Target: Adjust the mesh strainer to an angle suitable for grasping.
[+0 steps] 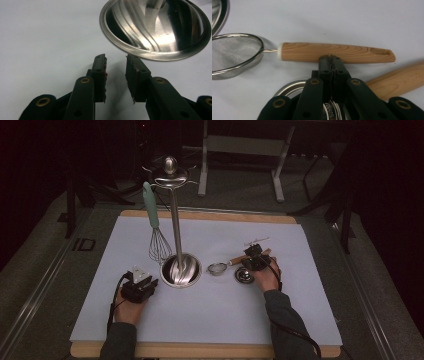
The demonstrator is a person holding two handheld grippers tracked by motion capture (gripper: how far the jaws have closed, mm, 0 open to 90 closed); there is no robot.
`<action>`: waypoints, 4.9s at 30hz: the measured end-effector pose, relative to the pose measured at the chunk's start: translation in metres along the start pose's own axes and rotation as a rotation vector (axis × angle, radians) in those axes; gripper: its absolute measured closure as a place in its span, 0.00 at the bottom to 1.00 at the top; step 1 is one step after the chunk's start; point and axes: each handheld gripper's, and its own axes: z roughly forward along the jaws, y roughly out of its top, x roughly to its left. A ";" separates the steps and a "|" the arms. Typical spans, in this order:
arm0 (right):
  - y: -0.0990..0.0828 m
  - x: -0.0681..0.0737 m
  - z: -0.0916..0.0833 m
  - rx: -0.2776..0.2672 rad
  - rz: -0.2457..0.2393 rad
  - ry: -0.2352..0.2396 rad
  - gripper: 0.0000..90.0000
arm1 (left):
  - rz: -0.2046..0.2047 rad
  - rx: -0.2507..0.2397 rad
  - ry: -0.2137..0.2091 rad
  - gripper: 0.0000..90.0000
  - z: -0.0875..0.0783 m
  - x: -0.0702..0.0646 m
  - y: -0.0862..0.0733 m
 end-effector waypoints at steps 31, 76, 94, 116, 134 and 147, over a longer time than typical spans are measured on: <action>0.033 0.006 0.016 0.017 0.054 0.009 0.97 | 0.002 0.002 0.002 0.77 0.000 0.000 0.000; 0.045 0.018 0.028 0.012 0.184 0.095 0.50 | 0.000 0.004 0.003 0.77 0.001 -0.001 0.000; 0.048 0.036 0.040 0.107 0.139 0.122 0.62 | 0.001 0.005 0.004 0.76 0.001 0.000 0.000; 0.027 0.071 0.012 0.206 -0.071 0.187 0.76 | 0.002 0.005 0.005 0.76 0.001 -0.001 0.000; 0.036 0.069 0.011 0.211 -0.060 0.318 0.67 | 0.004 0.006 0.008 0.75 0.001 -0.001 0.000; 0.048 0.079 0.027 0.300 -0.055 0.355 0.72 | 0.004 0.006 0.007 0.75 0.001 -0.001 0.000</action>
